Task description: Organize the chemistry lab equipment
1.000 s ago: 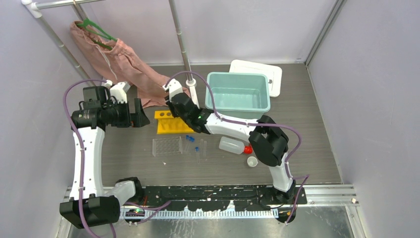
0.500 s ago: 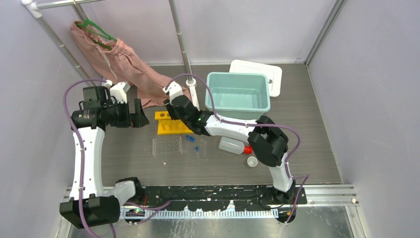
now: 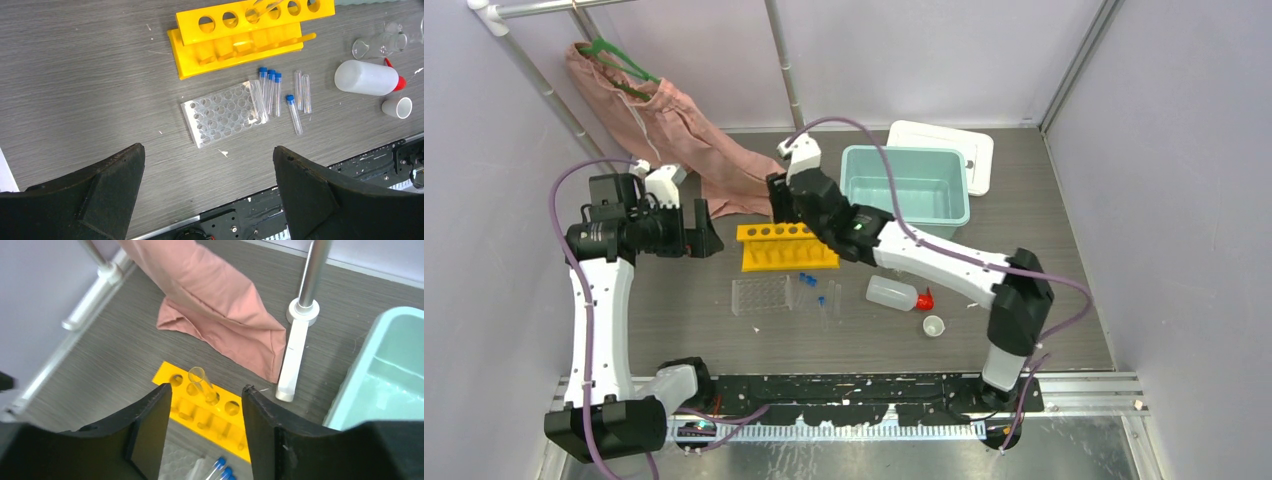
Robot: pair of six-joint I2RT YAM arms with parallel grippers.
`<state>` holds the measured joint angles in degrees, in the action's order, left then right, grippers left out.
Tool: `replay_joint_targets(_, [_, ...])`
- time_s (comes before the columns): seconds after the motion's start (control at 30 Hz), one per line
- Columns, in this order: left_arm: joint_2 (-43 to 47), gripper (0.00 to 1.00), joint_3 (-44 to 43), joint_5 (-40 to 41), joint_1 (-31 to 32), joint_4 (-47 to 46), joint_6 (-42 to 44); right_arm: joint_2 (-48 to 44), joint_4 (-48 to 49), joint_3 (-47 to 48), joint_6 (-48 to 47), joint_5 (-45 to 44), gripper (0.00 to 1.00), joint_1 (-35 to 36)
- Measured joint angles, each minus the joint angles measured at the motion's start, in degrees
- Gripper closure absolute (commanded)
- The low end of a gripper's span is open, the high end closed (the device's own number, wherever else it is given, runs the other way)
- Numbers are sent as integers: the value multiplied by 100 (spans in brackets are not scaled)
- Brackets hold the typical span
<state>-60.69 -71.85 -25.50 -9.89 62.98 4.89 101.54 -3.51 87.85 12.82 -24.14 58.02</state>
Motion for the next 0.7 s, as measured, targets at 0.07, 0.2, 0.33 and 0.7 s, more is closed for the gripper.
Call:
replay_joint_targets(0.07, [24, 0, -46, 0, 0, 4, 9, -302, -542, 227, 402, -66, 50, 9])
replay_joint_targets(0.2, [98, 0, -87, -4, 0, 17, 11, -763, -1615, 439, 1248, -105, 60, 28])
replay_joint_targets(0.33, [107, 0, -105, -7, 0, 33, 13, -938, -2544, 127, 2111, 15, 65, 50])
replay_joint_targets(0.7, [111, 0, -111, -9, 0, 116, 37, -649, -3283, -1582, 3491, 389, 71, 74])
